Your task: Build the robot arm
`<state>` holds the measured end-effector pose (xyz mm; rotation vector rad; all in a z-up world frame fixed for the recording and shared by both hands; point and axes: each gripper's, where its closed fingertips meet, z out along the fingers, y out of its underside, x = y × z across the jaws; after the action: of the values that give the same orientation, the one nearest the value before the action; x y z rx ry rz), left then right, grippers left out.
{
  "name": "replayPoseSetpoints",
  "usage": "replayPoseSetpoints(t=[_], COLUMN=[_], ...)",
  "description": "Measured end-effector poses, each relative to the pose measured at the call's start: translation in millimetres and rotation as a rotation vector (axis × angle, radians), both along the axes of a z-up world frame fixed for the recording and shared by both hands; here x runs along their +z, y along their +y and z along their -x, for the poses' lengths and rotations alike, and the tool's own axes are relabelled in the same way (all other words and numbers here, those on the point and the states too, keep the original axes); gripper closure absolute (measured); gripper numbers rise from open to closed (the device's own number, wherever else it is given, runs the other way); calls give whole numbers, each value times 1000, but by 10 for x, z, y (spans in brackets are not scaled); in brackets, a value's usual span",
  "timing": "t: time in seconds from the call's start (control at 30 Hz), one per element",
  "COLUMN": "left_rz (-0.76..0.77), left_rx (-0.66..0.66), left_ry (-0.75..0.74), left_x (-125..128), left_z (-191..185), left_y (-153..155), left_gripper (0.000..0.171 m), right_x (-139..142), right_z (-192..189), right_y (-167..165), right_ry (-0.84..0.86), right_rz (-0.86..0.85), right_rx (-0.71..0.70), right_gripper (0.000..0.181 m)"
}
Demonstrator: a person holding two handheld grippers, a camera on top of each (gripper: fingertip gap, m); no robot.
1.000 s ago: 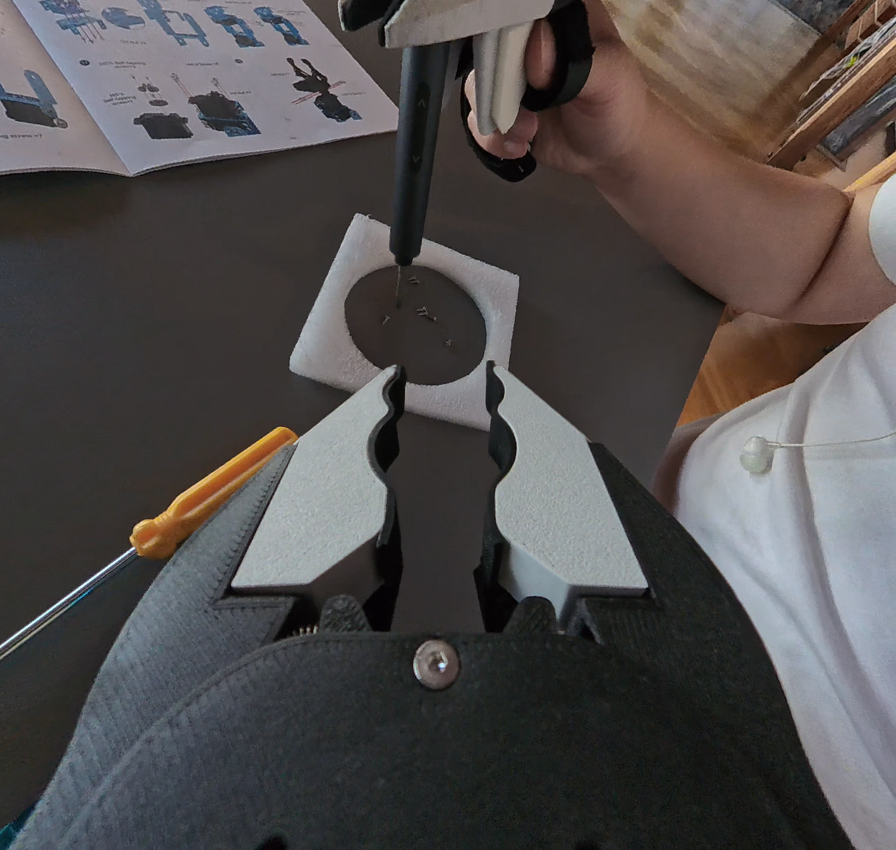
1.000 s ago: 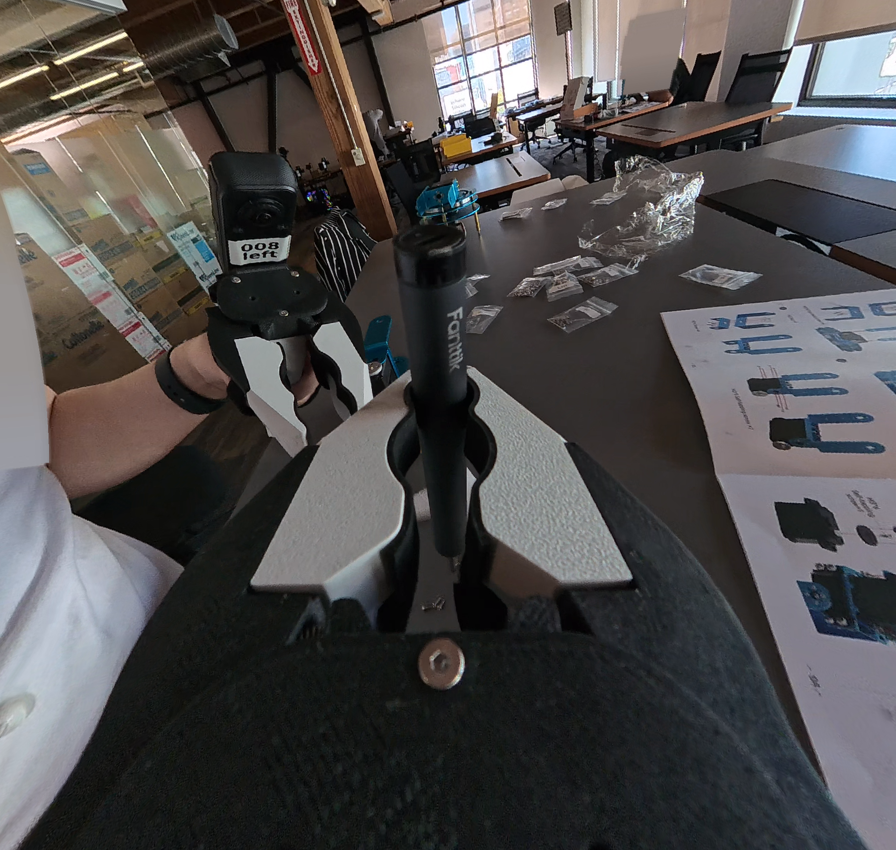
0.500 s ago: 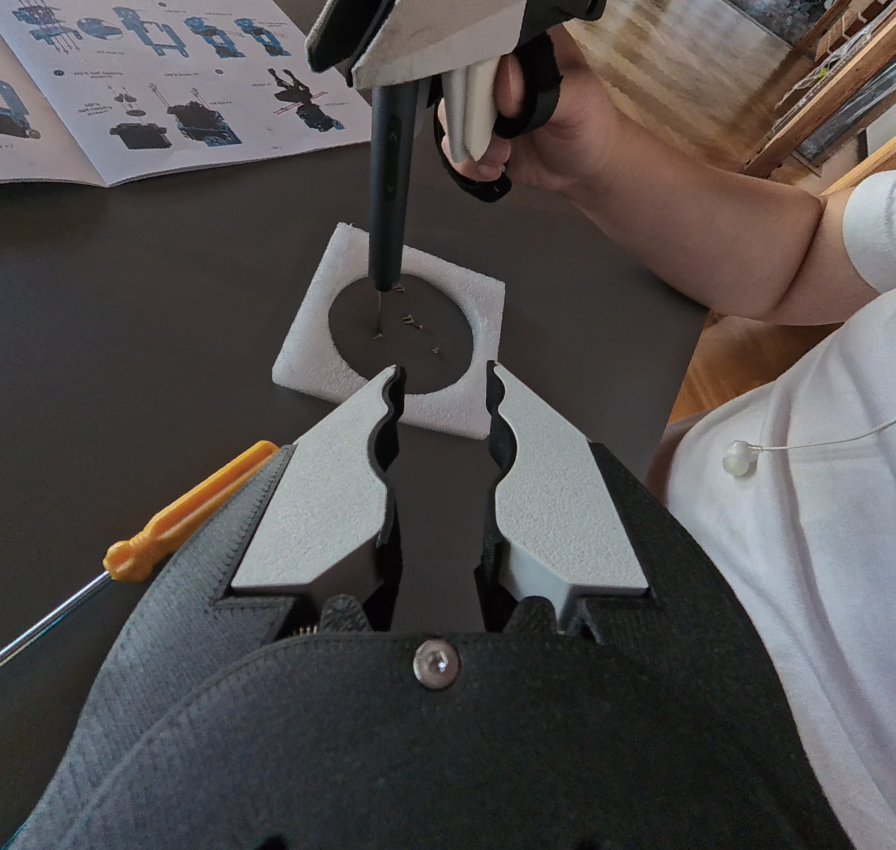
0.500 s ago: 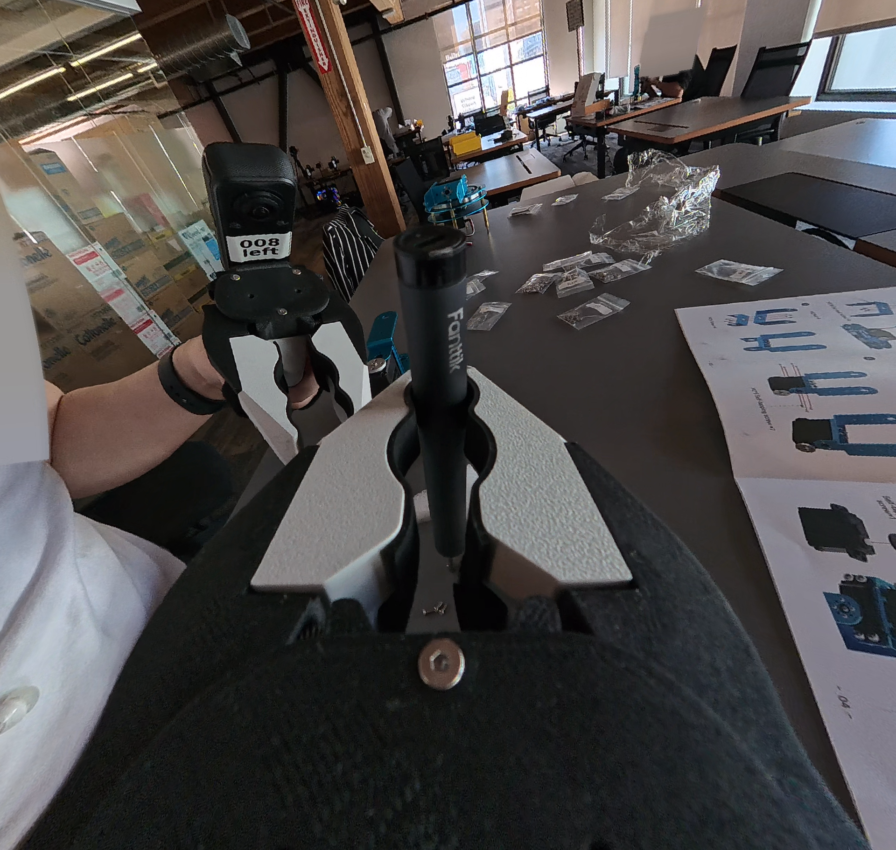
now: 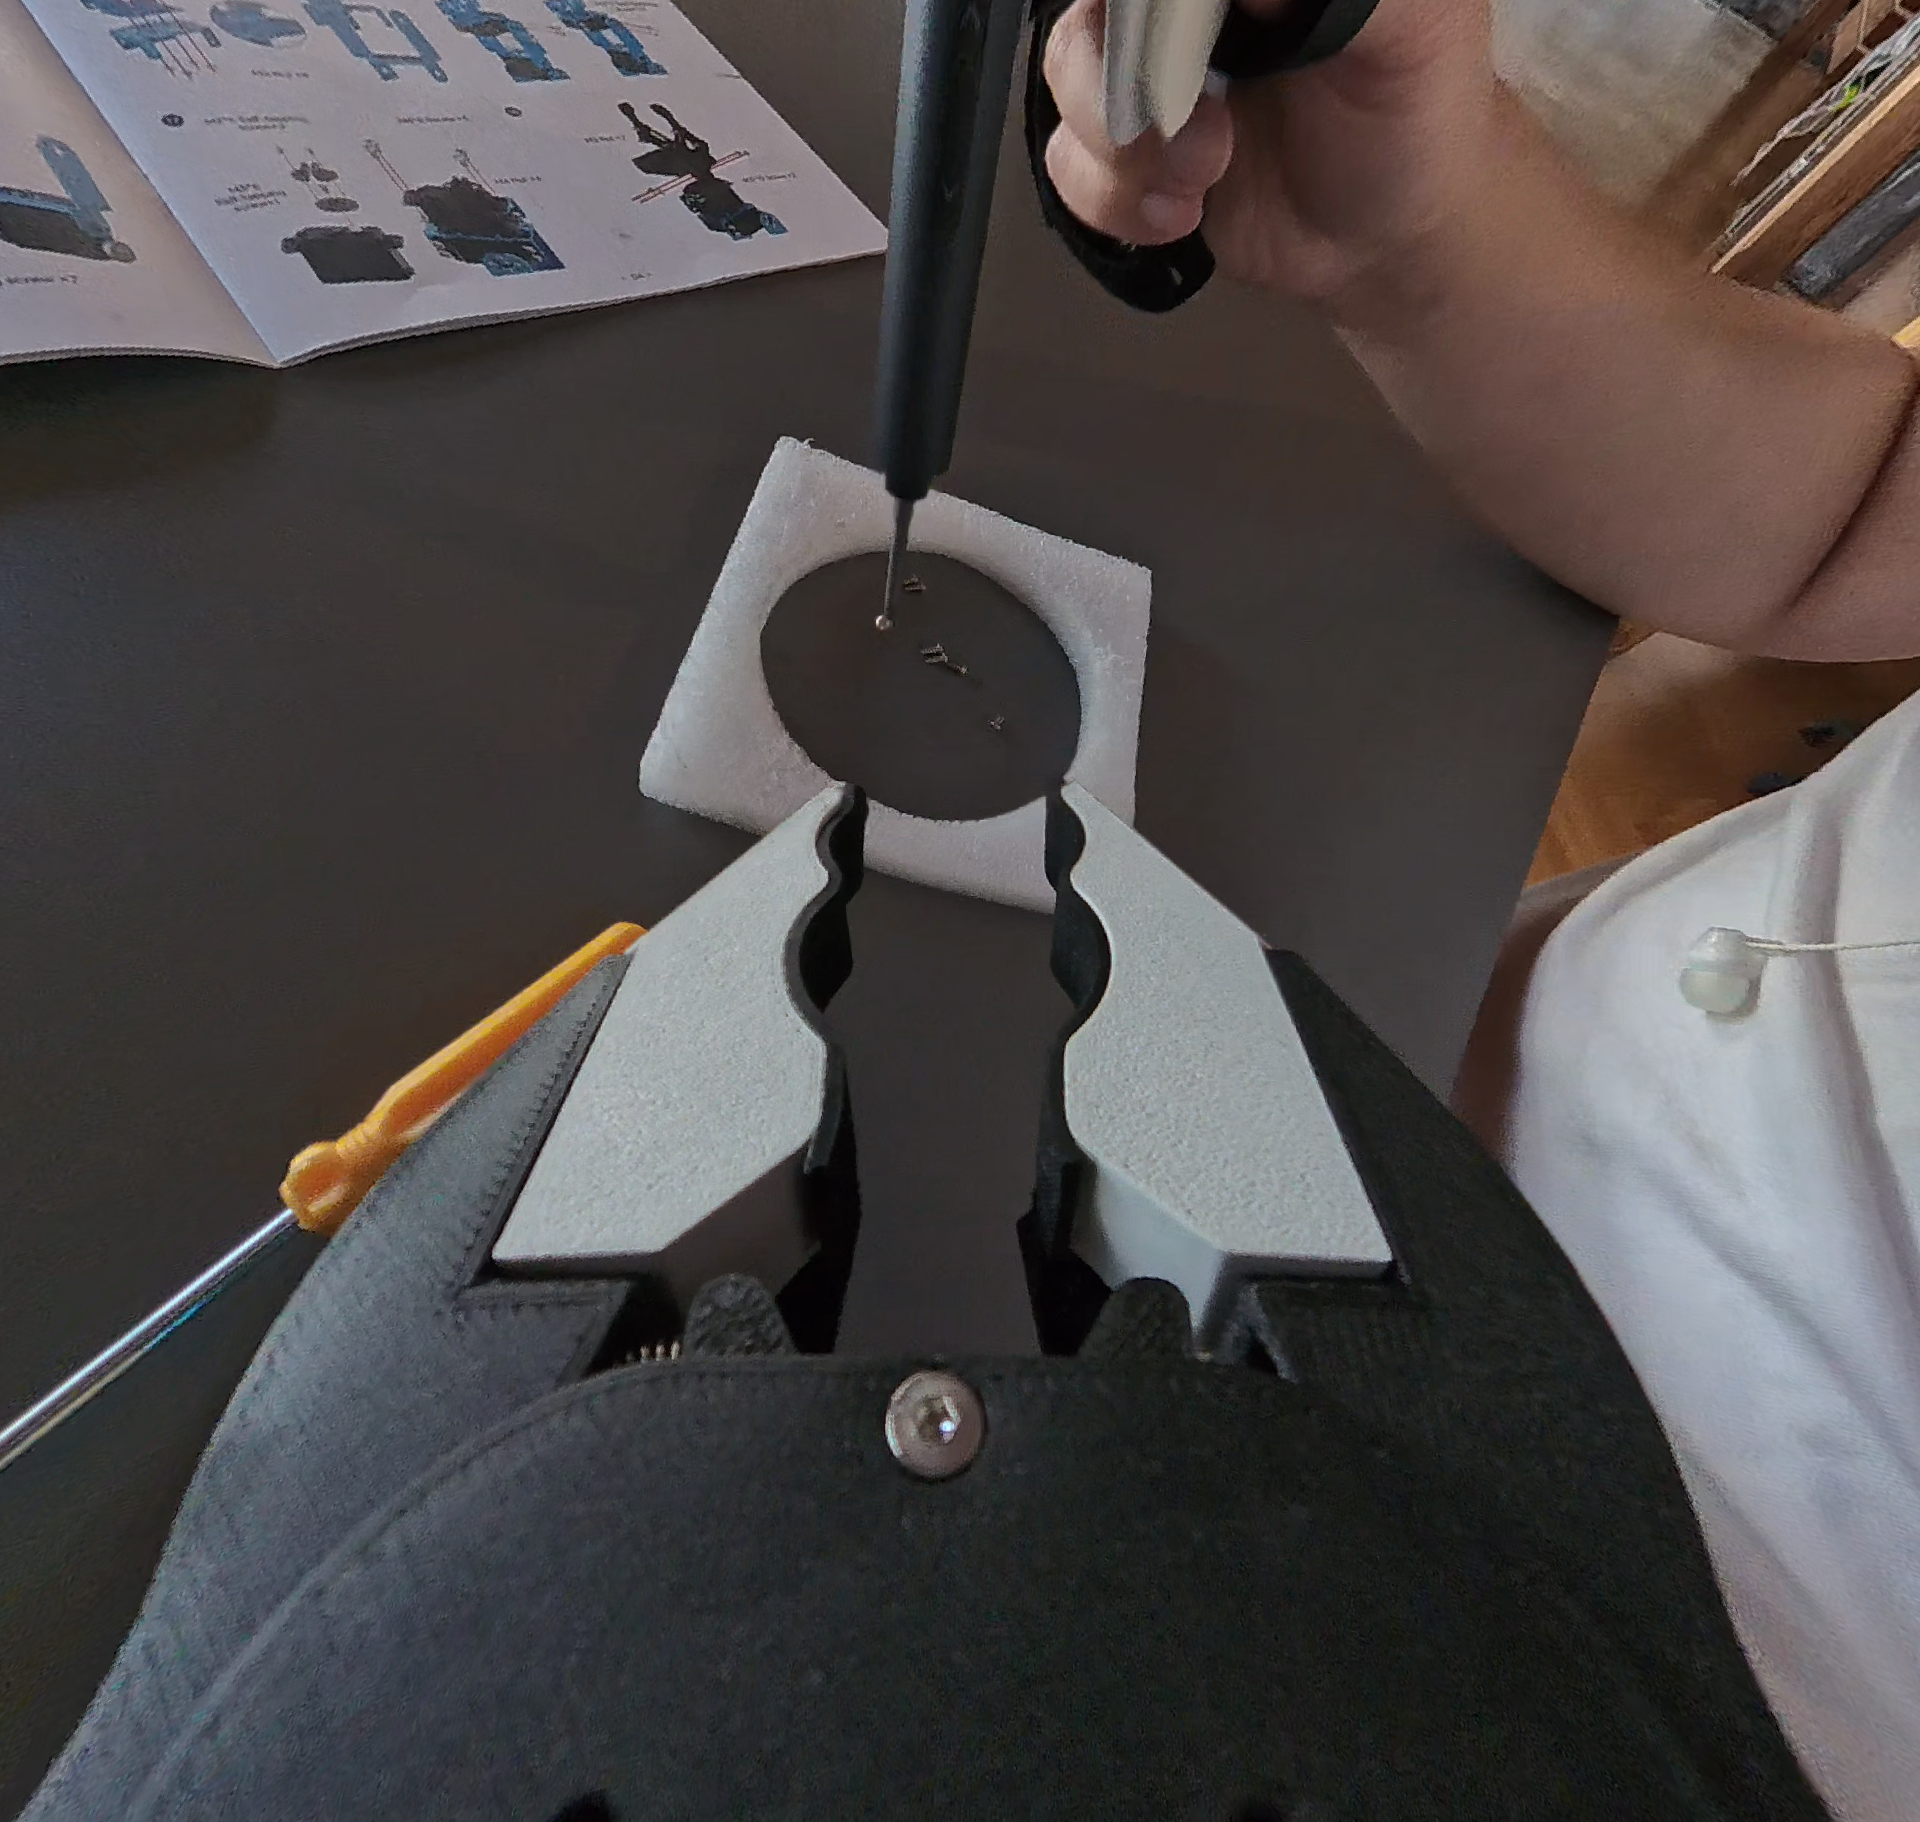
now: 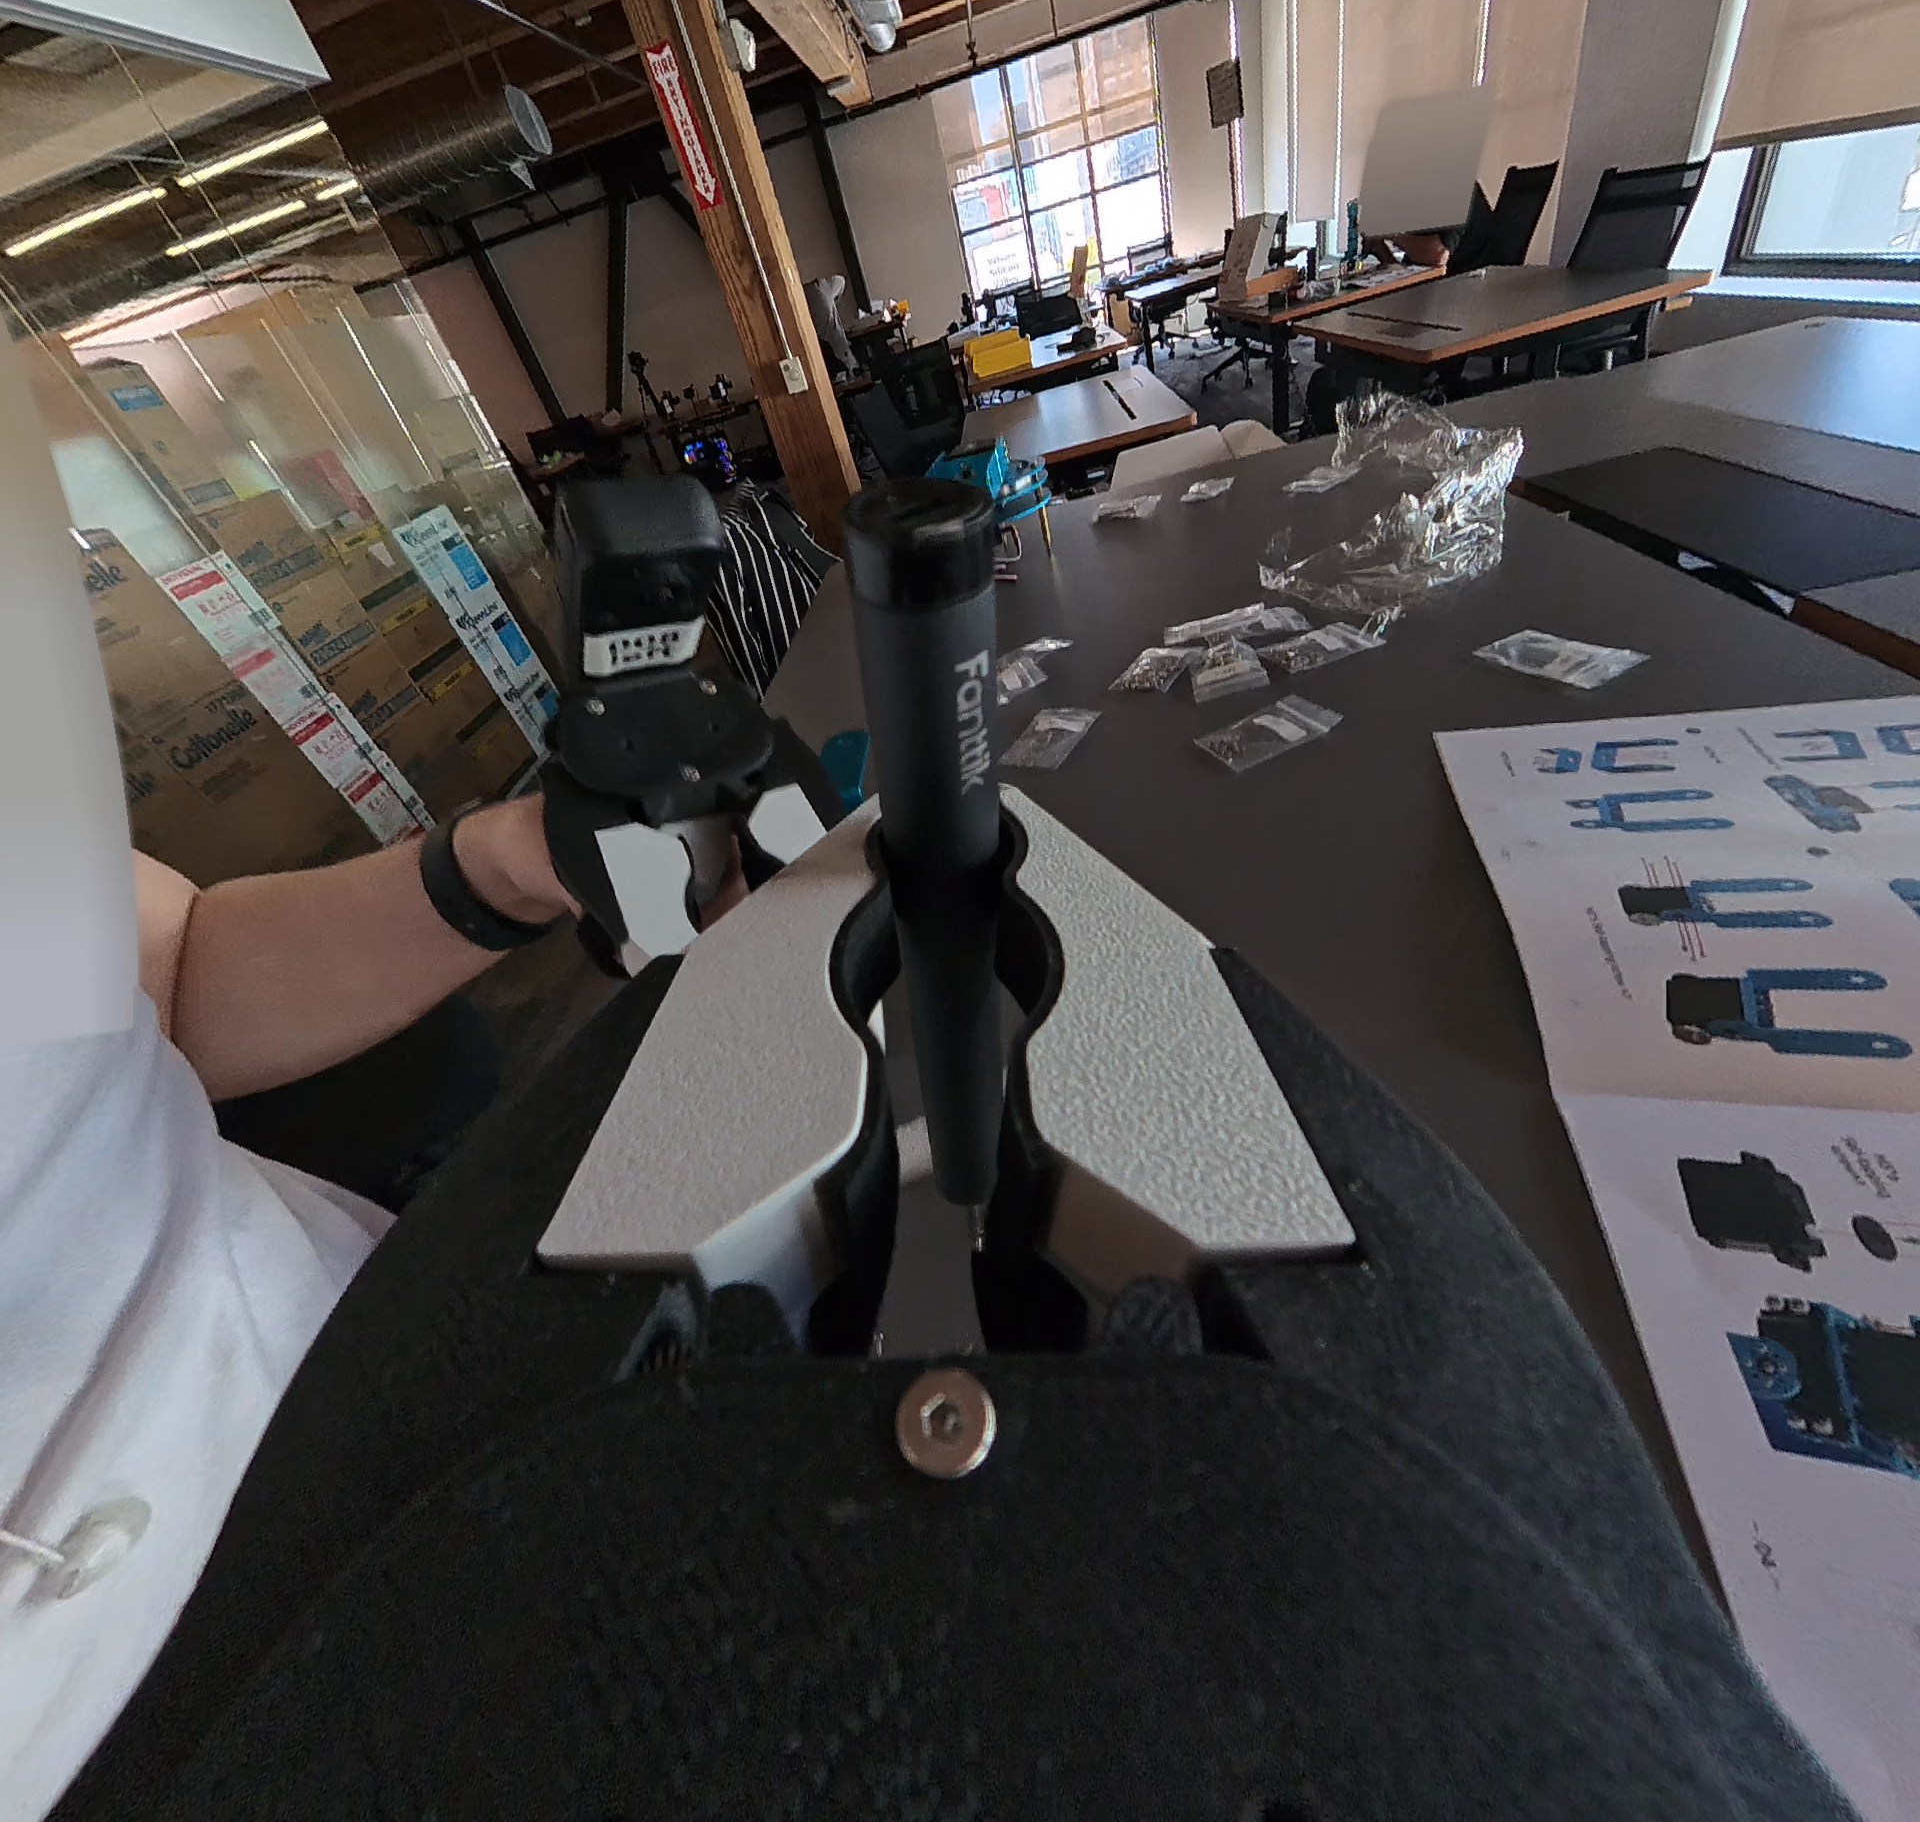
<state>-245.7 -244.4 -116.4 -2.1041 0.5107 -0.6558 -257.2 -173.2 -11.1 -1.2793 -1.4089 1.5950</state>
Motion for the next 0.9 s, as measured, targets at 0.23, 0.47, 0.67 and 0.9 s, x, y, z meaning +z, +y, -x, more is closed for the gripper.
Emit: replayPoseSetpoints(t=[0.23,0.47,0.67,0.9], left_rz=[-88,-251,-354,-387], left_rx=[90,133,192,183], left_ry=[-157,-371,-417,-401], left_x=[180,597,848,878], left_z=[-72,-124,-35,-55], left_y=[212,353,376,337], left_gripper=[139,150,153,162], right_x=[585,1116,1259,1314], right_z=[23,116,175,194], right_y=[-36,-159,-284,-321], right_ry=[89,185,220,256], right_rz=[33,55,49,73], right_rx=[17,57,100,121], right_gripper=[169,170,170,170])
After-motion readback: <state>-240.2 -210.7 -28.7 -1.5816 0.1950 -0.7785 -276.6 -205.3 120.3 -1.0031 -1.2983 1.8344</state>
